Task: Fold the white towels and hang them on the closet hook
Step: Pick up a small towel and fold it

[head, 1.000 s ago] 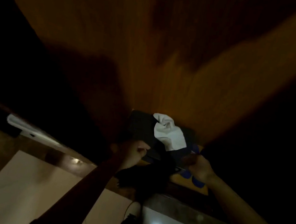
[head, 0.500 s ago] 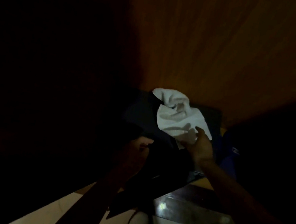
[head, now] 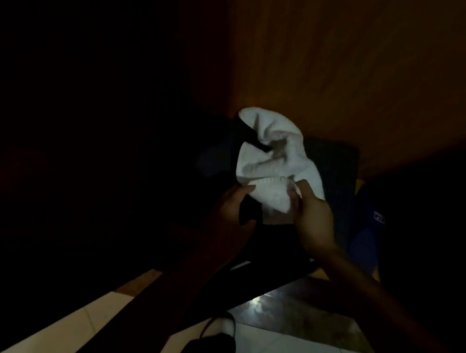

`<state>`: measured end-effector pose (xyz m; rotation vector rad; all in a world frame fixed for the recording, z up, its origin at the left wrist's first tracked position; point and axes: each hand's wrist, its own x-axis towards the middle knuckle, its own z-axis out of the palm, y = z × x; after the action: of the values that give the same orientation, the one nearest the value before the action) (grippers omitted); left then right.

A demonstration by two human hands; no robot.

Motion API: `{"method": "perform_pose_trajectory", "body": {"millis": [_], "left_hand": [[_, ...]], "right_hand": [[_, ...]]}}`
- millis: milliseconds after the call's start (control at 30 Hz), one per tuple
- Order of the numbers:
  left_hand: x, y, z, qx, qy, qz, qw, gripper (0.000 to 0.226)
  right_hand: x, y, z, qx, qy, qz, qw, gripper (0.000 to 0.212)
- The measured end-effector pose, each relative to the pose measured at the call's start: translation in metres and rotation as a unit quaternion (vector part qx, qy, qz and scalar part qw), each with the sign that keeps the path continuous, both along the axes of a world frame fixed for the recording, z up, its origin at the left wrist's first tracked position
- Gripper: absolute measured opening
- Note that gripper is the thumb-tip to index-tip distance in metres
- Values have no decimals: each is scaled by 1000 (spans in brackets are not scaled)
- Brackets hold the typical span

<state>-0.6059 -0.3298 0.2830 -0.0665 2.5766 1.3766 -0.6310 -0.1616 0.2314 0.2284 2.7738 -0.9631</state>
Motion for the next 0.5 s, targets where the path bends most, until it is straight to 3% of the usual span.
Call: {"method": "perform_pose_trajectory", "body": {"millis": [133, 200, 333, 500], "left_hand": [[17, 18, 34, -37, 89, 62, 993, 46], [26, 25, 47, -74, 147, 48, 985, 38], [48, 25, 91, -32, 74, 30, 996, 33], [97, 27, 164, 22, 12, 57, 998, 14]], "right_hand": [[19, -4, 52, -66, 80, 4, 995, 25], [33, -9, 82, -101, 86, 7, 991, 22], [64, -8, 147, -179, 126, 34, 975, 12], [113, 3, 232, -254, 119, 6, 960, 18]]}}
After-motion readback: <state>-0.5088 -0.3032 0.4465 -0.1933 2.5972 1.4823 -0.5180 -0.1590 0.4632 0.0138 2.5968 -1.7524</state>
